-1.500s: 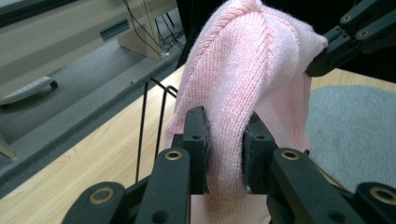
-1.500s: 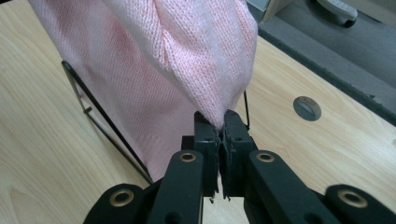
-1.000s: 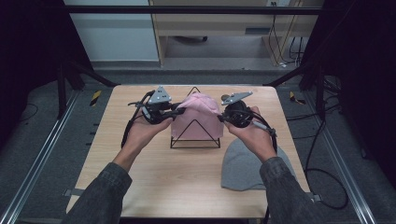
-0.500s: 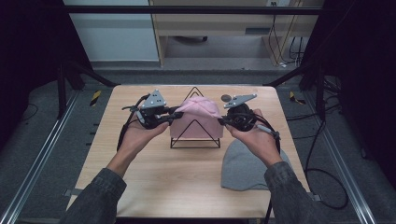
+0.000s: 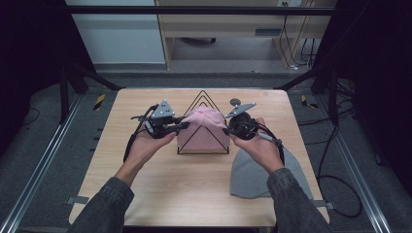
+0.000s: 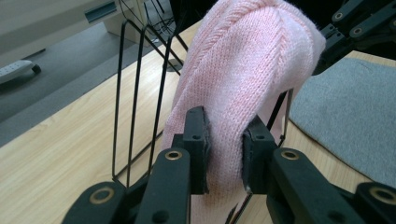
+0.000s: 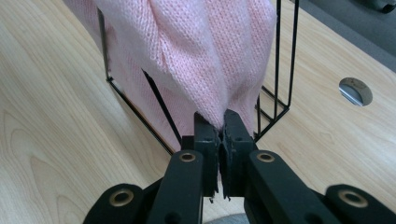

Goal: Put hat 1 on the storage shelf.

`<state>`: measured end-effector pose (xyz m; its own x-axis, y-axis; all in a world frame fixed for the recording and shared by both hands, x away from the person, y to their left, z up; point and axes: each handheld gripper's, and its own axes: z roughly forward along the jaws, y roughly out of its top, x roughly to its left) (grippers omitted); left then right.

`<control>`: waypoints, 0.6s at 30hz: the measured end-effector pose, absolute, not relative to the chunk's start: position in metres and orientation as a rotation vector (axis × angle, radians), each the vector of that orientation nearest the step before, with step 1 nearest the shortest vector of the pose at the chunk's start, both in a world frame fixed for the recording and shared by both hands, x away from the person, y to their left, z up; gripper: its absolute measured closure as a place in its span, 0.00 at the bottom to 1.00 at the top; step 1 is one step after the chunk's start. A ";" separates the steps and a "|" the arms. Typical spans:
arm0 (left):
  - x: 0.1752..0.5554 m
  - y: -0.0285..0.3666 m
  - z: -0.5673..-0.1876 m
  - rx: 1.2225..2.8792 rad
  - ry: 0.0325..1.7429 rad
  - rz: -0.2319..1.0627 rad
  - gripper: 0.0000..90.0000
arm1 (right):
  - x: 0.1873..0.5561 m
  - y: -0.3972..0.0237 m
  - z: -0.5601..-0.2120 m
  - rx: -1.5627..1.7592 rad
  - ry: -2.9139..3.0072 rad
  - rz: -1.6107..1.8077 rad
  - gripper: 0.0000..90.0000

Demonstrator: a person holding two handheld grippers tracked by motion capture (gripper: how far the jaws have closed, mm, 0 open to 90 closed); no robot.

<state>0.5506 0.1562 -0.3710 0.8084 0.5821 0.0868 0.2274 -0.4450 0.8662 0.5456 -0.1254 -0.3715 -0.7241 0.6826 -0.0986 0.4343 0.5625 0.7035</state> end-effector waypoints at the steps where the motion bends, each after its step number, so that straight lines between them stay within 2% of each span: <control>1: 0.550 0.156 -0.373 2.034 0.597 0.463 0.83 | 0.546 -0.125 -0.373 0.915 2.441 0.956 0.97; 8: 0.550 0.156 -0.382 2.044 0.611 0.460 0.79 | 0.545 -0.124 -0.382 0.918 2.455 0.919 0.96; 13: 0.548 0.157 -0.382 2.023 0.620 0.470 0.72 | 0.544 -0.125 -0.385 0.917 2.454 0.927 0.95; 15: 0.547 0.159 -0.381 2.005 0.628 0.459 0.66 | 0.542 -0.125 -0.385 0.919 2.447 0.934 0.91; 18: 0.544 0.161 -0.380 1.998 0.632 0.457 0.60 | 0.538 -0.127 -0.384 0.917 2.438 0.949 0.79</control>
<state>0.5435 0.1607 -0.3795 0.7959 0.6026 0.0591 0.2445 -0.4091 0.8791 0.5380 -0.1267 -0.3838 -0.7213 0.6856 -0.0985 0.4386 0.5621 0.7012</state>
